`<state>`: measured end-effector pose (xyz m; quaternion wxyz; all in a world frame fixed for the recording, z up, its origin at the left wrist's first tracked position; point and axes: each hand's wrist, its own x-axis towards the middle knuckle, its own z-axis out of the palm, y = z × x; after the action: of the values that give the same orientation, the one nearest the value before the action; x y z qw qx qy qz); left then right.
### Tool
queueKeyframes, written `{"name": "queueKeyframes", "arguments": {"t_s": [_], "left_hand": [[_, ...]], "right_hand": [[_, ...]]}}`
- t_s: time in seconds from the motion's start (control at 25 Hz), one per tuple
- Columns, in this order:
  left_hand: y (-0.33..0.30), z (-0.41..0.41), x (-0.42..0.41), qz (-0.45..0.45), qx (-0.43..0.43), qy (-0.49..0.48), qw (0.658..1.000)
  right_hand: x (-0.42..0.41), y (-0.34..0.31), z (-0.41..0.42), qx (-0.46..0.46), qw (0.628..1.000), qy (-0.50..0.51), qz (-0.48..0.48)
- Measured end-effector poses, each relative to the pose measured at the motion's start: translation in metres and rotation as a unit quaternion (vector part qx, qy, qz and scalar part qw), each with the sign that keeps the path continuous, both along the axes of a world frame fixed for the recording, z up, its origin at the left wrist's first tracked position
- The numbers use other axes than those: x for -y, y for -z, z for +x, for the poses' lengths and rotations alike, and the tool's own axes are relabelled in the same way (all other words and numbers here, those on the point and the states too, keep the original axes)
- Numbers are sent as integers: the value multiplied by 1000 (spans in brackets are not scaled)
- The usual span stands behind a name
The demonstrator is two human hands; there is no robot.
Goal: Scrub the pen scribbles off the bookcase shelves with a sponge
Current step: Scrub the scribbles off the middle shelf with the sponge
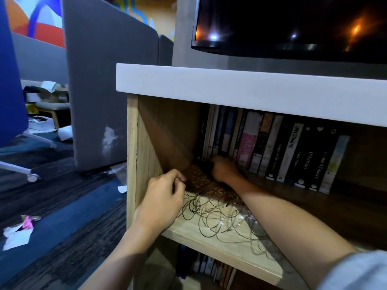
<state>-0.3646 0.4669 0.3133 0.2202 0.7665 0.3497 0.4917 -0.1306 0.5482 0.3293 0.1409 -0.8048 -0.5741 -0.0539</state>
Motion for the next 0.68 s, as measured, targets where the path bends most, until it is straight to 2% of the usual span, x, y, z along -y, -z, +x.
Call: {"name": "queueKeyframes", "arguments": {"t_s": [0.08, 0.16, 0.24, 0.32, 0.4, 0.48, 0.56, 0.68], "left_hand": [[-1, 0, 0, 2, 4, 2, 1000], [-1, -1, -1, -1, 3, 2, 1000], [-1, 0, -1, -1, 0, -1, 1000], [-1, 0, -1, 3, -1, 0, 1000], [0, -1, -2, 3, -2, 5, 1000], [1, -1, -1, -4, -4, 10, 1000], [2, -1, -1, -6, -7, 11, 1000], [3, 0, -4, -7, -10, 7, 1000]], "right_hand": [[1, -1, -16, -23, 1000, -6, 2], [18, -11, -32, -68, 988, -137, -9], [47, -28, -42, -100, 957, -266, -62], [73, -44, -42, -102, 934, -325, -106], [94, -60, -27, -109, 932, -327, -116], [114, -78, -1, -105, 950, -283, -77], [132, -92, 33, -105, 972, -212, 8], [151, -87, 83, -169, 970, -127, 122]]}}
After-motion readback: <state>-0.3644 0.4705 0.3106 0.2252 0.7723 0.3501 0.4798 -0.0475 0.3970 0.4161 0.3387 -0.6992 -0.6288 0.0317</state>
